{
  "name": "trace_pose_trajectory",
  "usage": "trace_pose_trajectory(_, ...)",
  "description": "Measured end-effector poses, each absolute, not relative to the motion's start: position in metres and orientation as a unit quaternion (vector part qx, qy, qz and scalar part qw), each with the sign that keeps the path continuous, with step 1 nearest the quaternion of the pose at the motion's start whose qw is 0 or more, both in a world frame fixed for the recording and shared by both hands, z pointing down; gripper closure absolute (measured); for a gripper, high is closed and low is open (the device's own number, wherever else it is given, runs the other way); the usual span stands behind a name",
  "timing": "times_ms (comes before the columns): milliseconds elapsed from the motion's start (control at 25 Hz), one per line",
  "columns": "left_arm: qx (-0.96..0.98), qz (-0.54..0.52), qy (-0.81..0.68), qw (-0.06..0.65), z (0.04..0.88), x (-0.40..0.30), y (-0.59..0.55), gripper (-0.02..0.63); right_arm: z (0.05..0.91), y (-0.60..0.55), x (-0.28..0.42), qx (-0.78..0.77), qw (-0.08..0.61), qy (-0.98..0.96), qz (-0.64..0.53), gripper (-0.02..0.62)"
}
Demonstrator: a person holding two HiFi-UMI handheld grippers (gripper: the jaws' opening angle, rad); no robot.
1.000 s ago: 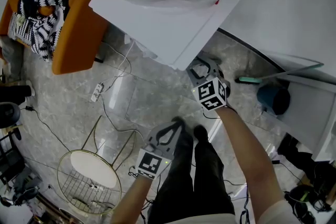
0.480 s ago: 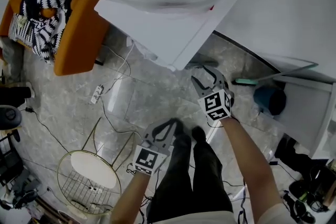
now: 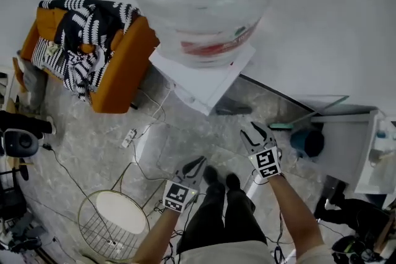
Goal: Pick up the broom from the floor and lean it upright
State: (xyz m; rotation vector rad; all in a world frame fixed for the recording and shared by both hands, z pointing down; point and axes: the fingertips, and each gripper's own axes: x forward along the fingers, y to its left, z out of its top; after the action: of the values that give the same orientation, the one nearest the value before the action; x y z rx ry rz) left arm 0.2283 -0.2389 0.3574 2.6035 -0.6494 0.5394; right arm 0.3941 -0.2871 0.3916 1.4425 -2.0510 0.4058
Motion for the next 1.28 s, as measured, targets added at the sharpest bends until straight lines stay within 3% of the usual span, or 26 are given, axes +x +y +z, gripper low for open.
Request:
trace_pose_trajectory(520, 0.927, 0.161, -0.257, 0.22, 0.19, 0.211, -0.184, 0.581, 0.183, -0.191, 0.392, 0.565, 0.223, -0.781, 0.147, 0.508)
trace_pose_trajectory(920, 0.924, 0.125, -0.311, 0.184, 0.116, 0.21, -0.117, 0.581, 0.112, -0.092, 0.397, 0.547, 0.204, -0.803, 0.119, 0.586)
trace_pose_trajectory(1280, 0.926, 0.103, -0.321, 0.171, 0.056, 0.214, -0.014, 0.581, 0.051, 0.006, 0.404, 0.533, 0.171, -0.822, 0.101, 0.595)
